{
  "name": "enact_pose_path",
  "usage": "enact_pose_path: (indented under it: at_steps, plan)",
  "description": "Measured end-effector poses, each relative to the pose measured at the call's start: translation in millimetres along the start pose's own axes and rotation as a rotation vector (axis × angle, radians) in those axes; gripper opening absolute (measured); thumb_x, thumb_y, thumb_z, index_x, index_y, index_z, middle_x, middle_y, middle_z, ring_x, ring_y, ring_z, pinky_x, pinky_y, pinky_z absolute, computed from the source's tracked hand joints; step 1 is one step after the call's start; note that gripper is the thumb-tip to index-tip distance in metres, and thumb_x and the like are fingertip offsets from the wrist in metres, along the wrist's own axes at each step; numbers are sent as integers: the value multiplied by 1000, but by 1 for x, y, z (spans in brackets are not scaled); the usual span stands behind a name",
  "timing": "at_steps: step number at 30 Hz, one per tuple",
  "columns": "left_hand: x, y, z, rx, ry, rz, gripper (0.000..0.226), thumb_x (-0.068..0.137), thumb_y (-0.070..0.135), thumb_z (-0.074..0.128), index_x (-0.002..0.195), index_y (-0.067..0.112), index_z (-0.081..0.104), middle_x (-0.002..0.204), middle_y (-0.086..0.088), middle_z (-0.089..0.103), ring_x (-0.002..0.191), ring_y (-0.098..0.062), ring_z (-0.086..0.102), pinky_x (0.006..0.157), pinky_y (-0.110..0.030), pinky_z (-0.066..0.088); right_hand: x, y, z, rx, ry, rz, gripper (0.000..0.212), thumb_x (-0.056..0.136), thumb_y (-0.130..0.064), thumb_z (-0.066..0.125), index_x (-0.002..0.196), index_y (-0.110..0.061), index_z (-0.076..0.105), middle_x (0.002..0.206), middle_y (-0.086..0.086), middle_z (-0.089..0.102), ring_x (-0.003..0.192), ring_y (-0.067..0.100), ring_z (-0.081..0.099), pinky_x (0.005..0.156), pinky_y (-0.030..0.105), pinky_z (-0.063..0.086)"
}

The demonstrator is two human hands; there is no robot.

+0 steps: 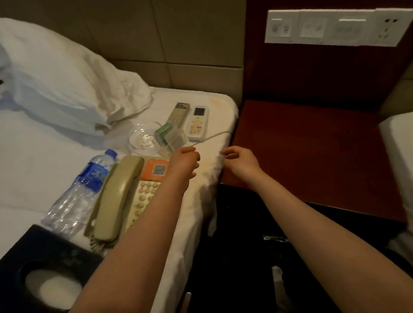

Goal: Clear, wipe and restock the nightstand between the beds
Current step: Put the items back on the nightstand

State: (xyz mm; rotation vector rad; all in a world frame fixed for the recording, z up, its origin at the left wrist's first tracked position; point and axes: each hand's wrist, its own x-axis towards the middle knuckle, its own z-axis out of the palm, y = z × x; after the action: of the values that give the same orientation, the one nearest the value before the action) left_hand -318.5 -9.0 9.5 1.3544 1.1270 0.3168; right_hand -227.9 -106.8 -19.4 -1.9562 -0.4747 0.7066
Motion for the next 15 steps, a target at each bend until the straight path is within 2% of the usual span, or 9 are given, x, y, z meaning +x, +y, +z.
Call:
enact_pose_path:
  at_steps: [3,4,6,8,10,12,13,15]
  plan:
    - [3,-5,-38,-54,43,16,37,89,-2,45,125,7,50,74,-7,50,56,-13,48,47,-23,34,-2,-5,30,40,-115,50,31,84,-7,60,113,-16,61,110,10,63,89,19,57,72,29,45]
    - [3,-6,-52,-106,51,13,37,90,-5,43,125,6,49,72,-8,48,53,-13,47,43,-23,35,-4,-6,39,51,-144,60,32,83,-7,61,114,-15,60,110,11,63,89,20,57,74,31,45]
    - [7,-11,-82,-142,119,12,34,90,-5,44,122,6,50,74,-7,49,62,-16,50,38,-21,42,-8,-8,55,89,-177,80,36,83,-6,61,119,-12,57,104,11,62,88,20,57,76,32,46]
    - [13,-20,-110,-108,216,25,36,90,-3,48,125,4,51,73,-7,51,60,-14,48,35,-14,39,-12,-8,70,131,-201,129,40,84,-6,62,122,-9,53,101,11,60,87,21,56,77,33,48]
    - [17,-28,-133,-47,321,68,38,87,3,56,124,2,53,85,-13,60,68,-17,51,53,-21,45,-17,-7,84,179,-245,197,43,84,-7,63,125,-8,48,99,12,59,85,21,57,73,31,49]
    - [19,-39,-155,61,447,79,40,84,16,65,121,5,56,110,-18,63,90,-23,58,82,-33,49,-23,-8,97,215,-295,263,42,85,-5,60,125,-5,46,87,10,59,73,17,57,66,28,49]
    - [20,-46,-164,107,473,53,43,83,24,67,120,6,56,117,-18,61,102,-27,59,93,-37,48,-25,-7,102,221,-309,287,40,85,-3,59,124,-1,48,83,10,58,68,16,55,62,26,49]
    - [20,-59,-177,198,393,-37,55,83,37,65,125,5,52,124,-21,58,116,-36,54,102,-46,43,-29,-4,112,214,-322,323,36,83,2,58,118,10,54,85,14,58,65,17,54,57,23,49]
